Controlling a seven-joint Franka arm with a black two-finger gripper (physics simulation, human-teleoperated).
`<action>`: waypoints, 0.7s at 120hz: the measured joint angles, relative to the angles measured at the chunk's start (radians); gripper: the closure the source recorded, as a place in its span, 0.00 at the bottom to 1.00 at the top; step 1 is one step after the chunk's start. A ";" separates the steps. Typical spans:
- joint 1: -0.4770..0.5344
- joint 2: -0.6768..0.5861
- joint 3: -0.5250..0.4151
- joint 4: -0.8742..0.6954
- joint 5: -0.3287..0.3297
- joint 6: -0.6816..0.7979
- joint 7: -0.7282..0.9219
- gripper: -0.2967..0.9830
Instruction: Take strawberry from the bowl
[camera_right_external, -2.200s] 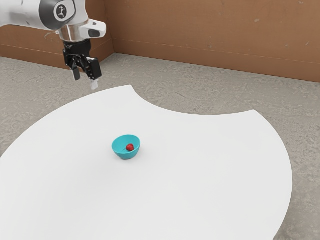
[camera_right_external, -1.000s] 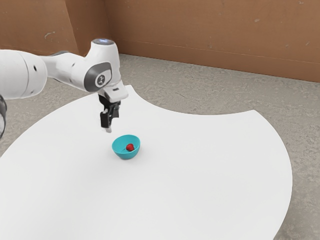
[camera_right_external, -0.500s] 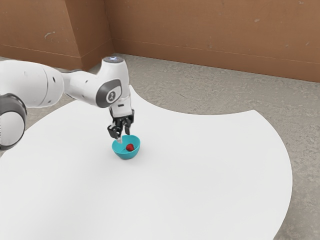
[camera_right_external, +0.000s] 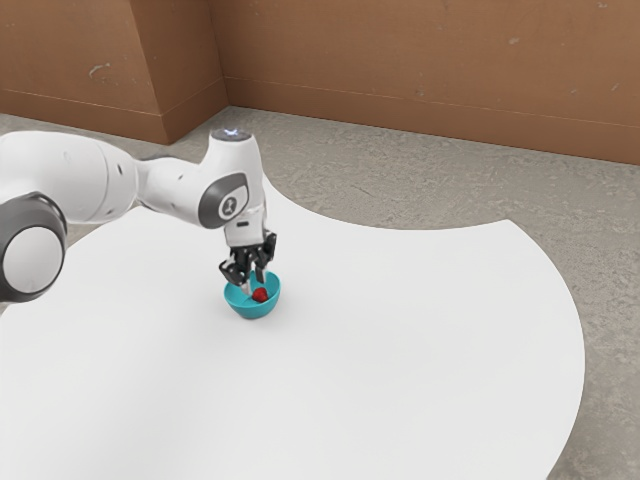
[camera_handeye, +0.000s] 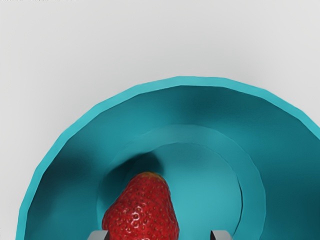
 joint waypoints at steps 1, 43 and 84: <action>0.000 0.000 0.000 0.000 0.000 0.001 0.002 0.61; 0.002 0.037 -0.008 0.000 -0.002 0.033 0.048 0.60; 0.003 0.002 -0.008 -0.013 -0.022 0.048 0.070 0.74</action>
